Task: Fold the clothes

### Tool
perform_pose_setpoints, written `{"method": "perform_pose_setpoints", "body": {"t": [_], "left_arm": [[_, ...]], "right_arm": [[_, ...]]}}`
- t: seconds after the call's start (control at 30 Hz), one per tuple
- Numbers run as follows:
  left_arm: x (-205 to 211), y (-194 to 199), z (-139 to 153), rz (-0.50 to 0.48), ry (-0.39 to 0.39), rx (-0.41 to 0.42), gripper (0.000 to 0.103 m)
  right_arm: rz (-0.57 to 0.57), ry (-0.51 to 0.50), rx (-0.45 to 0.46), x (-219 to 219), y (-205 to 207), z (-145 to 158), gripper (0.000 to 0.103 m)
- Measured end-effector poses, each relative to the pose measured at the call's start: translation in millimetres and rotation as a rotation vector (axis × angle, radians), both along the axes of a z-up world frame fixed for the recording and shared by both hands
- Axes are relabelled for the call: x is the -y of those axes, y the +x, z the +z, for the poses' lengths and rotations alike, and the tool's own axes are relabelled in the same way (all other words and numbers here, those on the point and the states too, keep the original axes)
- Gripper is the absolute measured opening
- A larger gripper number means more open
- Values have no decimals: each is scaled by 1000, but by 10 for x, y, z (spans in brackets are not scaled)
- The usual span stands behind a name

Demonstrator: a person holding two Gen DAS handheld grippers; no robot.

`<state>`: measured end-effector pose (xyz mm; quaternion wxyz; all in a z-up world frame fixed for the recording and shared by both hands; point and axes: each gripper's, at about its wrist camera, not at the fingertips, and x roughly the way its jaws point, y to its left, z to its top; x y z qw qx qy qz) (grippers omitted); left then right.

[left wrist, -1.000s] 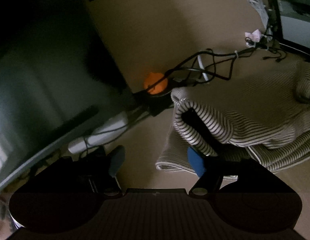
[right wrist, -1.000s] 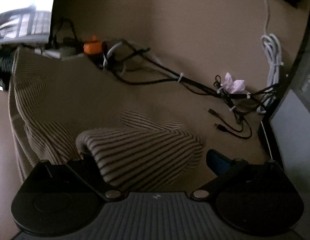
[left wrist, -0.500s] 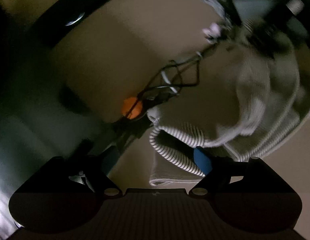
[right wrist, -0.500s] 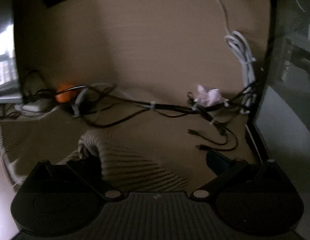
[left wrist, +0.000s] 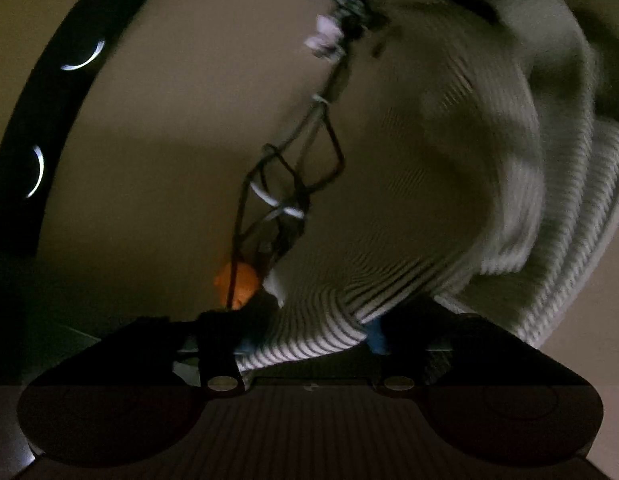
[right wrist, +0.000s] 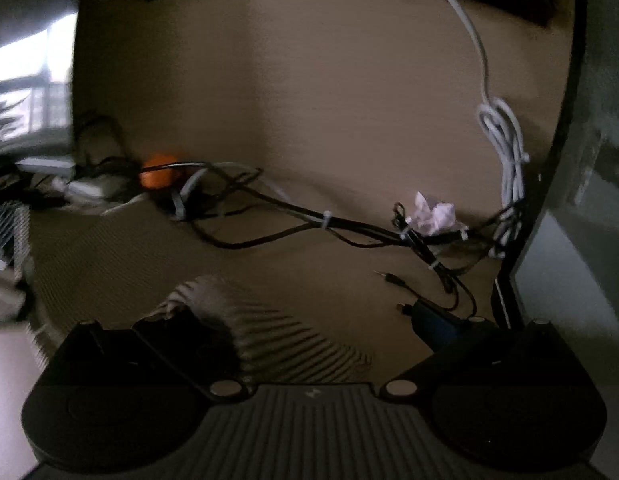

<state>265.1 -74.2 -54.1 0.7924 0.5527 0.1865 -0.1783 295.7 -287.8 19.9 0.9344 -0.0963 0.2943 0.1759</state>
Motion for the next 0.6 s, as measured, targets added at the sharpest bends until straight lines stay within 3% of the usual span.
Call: {"method": "perform_pose_setpoints", "body": {"t": [0.07,0.2,0.37,0.47,0.6], "left_arm": [[3,49,109,28,-74,0,40],[7,249,344,99,-221,-27,40],[52,465,378,137,-266,-47,40],[53,535,372,160,-292,-67,40],[38,589,383,182,-314,-85,42]], "right_arm": [[43,-23,12,19,-154,40,103],[154,-100,22,-17,-434,65,103],[353,-340,96,-362,-701,-42,103],[357,-412,101,-522,-674,-203,103],[305,-416,23,-623,-434,-450,103]]}}
